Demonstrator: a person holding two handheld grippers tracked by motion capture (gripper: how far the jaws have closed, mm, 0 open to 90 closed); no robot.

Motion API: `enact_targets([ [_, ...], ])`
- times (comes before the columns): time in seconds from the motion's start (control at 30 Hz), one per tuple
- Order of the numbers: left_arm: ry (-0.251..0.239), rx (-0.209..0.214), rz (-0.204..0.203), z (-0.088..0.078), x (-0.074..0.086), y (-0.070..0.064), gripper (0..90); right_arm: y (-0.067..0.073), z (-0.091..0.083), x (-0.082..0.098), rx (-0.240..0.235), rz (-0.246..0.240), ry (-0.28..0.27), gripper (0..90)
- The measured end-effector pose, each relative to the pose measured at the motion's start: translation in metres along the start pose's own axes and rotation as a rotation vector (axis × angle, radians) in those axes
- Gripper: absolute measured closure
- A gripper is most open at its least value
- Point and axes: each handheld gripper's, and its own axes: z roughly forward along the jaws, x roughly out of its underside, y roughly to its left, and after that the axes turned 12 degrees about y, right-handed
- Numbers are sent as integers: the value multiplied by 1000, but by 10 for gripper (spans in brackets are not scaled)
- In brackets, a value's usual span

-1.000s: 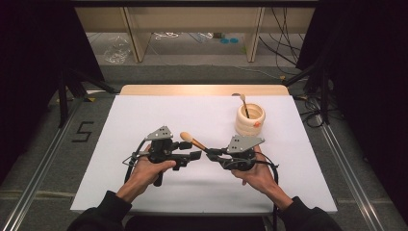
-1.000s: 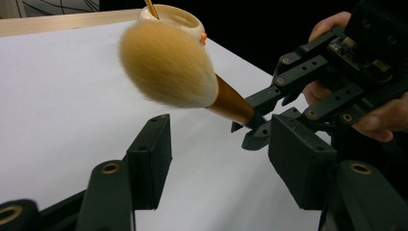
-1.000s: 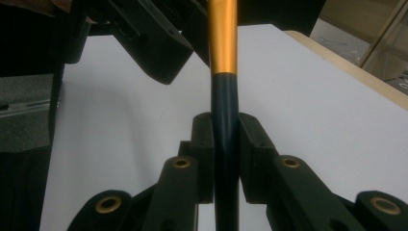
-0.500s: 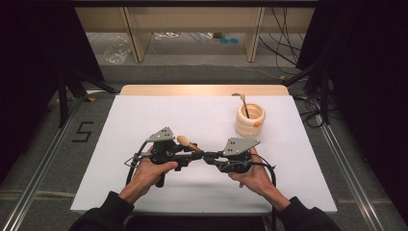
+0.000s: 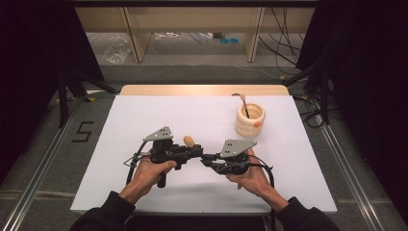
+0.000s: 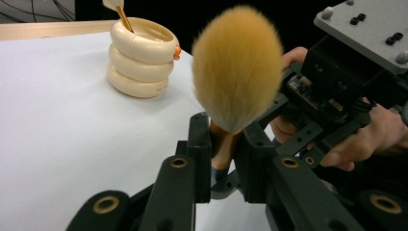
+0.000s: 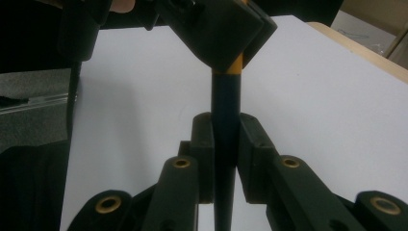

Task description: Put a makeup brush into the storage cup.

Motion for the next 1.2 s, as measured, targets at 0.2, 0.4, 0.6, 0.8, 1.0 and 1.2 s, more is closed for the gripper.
enact_targets([
  [0.2, 15, -1, 7, 0, 0, 0, 781, 1, 1, 0, -10, 4, 6, 787],
  [0.4, 44, -22, 31, 0, -1, -4, 782, 1, 3, 0, -12, 9, 17, 751],
  [0.6, 63, -30, 41, 1, -2, -4, 782, 1, 3, 0, -8, 6, 18, 751],
  [0.8, 78, -36, 47, 4, -2, -4, 781, 2, 2, -2, -14, 2, 8, 776],
  [1.0, 79, -38, 42, 4, -2, -4, 782, 2, 2, -1, -20, 9, 2, 777],
  [1.2, 81, -34, 51, 3, -3, -6, 781, 2, 4, -1, -27, 4, 11, 779],
])
